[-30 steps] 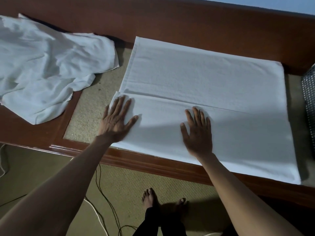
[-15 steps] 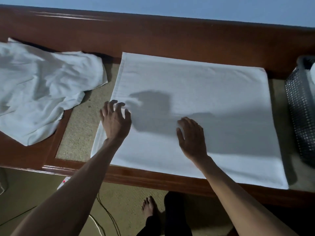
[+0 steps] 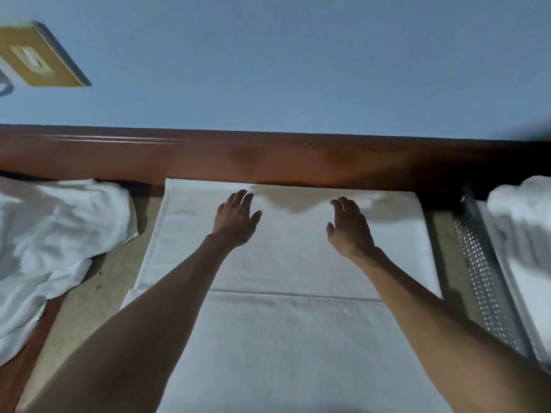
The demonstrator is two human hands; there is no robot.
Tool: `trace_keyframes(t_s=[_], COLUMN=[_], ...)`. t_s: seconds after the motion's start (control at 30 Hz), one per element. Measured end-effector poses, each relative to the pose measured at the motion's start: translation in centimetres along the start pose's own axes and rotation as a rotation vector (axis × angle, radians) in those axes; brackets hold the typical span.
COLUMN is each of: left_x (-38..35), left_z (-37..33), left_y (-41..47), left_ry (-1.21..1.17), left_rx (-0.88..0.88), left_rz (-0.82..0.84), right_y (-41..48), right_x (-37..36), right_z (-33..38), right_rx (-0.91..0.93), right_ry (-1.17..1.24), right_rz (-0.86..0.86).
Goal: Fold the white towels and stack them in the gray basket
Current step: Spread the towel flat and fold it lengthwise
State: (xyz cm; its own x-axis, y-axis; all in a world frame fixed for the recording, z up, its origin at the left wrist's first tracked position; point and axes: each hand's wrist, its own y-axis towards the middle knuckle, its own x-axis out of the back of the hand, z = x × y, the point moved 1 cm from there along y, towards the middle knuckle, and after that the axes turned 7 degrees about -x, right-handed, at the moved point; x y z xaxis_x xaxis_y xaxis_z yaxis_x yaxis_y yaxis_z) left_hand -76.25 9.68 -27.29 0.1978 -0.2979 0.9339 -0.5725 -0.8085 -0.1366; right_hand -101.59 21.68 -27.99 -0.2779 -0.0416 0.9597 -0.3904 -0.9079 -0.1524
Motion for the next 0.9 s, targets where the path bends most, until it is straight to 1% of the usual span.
trace_keyframes(t_s=[0.07,0.17,0.2,0.3,0.33,0.4,0.47,0.57,0.67,0.77,0.9], left_x=[0.1,-0.2,-0.3,-0.3,-0.3,-0.1,0.3,1.4,2.7,4.1,6.1], left_z=[0.4,1.2,1.5,2.0,2.0,1.9,1.8,1.5,1.2,1.1,1.5], left_y=[1.7,2.7,2.6,1.9,1.6,1.1,0.7,0.8,1.4,1.6,1.5], left_ry=[0.056,0.092,0.097,0.131,0.145,0.147,0.132,0.16,0.256,0.369,0.507], left_rx=[-0.003,-0.018,-0.03,-0.053,-0.058,-0.066,-0.068,-0.086,-0.156,-0.229,-0.127], left_rz=[0.036,0.103,0.108,0.072,0.057,0.031,0.021,0.071,0.106,0.109,0.275], right_y=[1.8,3.3,3.5,3.1,2.9,2.5,2.5,3.0,3.2,3.0,3.2], right_x=[0.0,-0.1,-0.1,-0.3,-0.4,-0.4,0.1,1.1,1.9,3.0,5.0], right_z=[-0.7,-1.4,-1.6,-2.1,-2.2,-2.5,-2.7,-2.6,-2.6,-2.8,-3.2], right_rx=[0.031,0.108,0.122,0.126,0.127,0.131,0.129,0.171,0.214,0.207,0.113], right_ry=[-0.043,-0.119,-0.116,-0.086,-0.12,-0.181,-0.195,-0.247,-0.225,-0.193,-0.281], right_rz=[0.024,0.127,0.137,0.022,-0.019,-0.042,-0.038,-0.008,0.068,0.085,0.132])
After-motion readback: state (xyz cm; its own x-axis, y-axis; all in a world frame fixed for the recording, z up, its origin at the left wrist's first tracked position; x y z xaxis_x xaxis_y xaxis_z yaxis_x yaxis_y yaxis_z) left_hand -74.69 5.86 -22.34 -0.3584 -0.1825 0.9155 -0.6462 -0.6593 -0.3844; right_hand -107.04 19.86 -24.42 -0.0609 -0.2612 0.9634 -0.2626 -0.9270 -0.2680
